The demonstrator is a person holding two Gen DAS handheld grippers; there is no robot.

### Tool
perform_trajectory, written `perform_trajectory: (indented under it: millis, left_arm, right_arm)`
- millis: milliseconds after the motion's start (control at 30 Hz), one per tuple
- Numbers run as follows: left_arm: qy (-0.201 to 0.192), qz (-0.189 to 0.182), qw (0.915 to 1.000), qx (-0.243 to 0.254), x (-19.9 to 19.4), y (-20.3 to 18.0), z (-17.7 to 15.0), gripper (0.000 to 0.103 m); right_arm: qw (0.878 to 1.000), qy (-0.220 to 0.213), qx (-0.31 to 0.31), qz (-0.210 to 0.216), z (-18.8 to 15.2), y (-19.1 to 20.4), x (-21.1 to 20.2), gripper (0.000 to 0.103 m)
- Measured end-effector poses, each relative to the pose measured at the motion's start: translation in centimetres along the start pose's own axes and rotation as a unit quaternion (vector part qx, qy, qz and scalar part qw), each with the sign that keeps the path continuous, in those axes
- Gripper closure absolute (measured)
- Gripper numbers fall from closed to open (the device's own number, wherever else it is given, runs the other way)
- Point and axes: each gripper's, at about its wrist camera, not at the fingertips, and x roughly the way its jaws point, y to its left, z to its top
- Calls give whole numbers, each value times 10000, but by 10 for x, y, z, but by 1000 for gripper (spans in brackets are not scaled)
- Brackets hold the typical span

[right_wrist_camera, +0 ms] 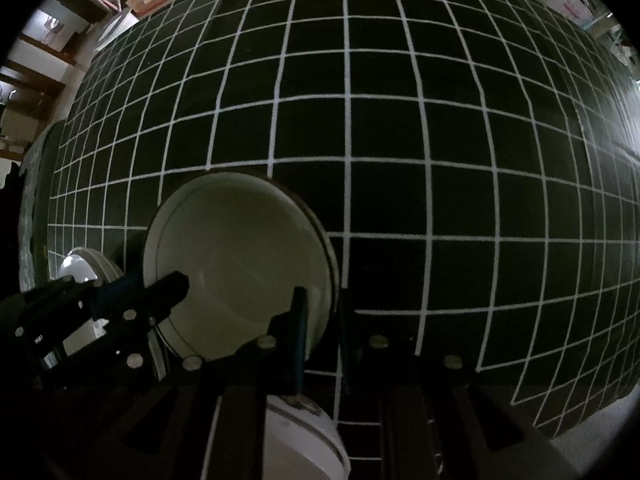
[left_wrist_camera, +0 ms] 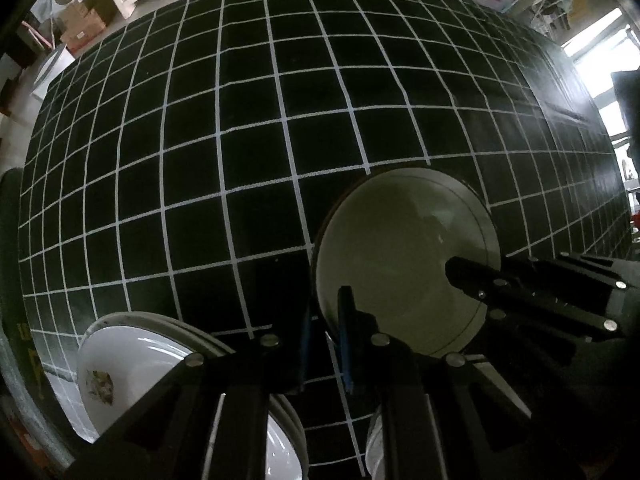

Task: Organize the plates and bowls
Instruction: 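Carry the dotted-rim bowl with the left tool onto the white bowls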

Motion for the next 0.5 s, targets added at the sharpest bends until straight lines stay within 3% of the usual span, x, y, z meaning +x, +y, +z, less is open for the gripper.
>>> perform_trajectory:
  millis: [200,500]
  left_arm:
    - [-119,69,9999,-62,-16,1,6,92]
    - [-452,108,9989,-78,-62,-6,-6,92]
  right_arm:
    - [9999,1,122,78,17,-39,-27,85]
    - [9994,-319,16,99,15,-37,-82,85]
